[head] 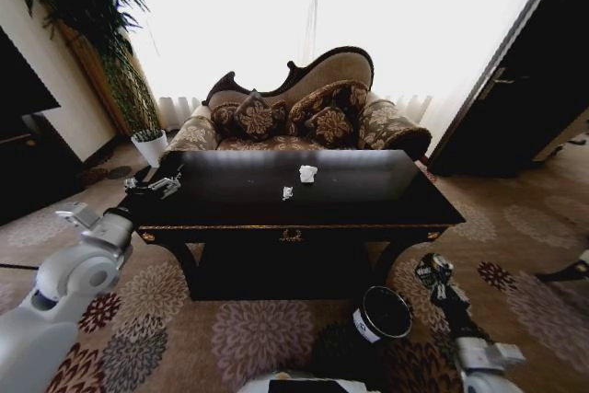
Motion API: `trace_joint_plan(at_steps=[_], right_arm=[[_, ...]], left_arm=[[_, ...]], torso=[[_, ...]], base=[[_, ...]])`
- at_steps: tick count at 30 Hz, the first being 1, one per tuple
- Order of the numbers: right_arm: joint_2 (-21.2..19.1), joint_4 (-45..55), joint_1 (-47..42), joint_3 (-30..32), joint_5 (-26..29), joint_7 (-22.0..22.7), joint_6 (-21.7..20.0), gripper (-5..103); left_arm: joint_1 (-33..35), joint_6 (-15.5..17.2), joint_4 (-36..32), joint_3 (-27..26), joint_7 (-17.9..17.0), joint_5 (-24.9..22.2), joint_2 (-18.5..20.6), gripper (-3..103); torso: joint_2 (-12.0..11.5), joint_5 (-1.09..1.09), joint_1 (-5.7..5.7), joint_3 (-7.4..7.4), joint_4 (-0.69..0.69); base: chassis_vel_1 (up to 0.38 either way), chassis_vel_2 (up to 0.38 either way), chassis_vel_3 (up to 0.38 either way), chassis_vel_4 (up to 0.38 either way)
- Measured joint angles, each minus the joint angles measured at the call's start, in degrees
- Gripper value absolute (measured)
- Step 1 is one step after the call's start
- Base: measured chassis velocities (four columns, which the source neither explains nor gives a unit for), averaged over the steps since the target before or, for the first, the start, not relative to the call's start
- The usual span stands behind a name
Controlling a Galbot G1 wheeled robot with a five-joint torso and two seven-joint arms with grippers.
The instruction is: Move to the front of the table and place the trash on the table into the trash bin.
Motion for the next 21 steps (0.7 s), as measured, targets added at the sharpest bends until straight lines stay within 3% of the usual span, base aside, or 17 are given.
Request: trace_joint_plan(at_steps=[21], right_arm=[[0.82, -26.67, 14.92, -7.95, -3.45, 2.37, -0.23, 0]], left_arm=[[0.00, 0.00, 0.00, 0.00, 0.00, 0.00, 0.00, 100]], torso=[[0.00, -0.01, 0.01, 0.00, 0.01]], base=[[0.000, 0.000, 0.000, 0.000]])
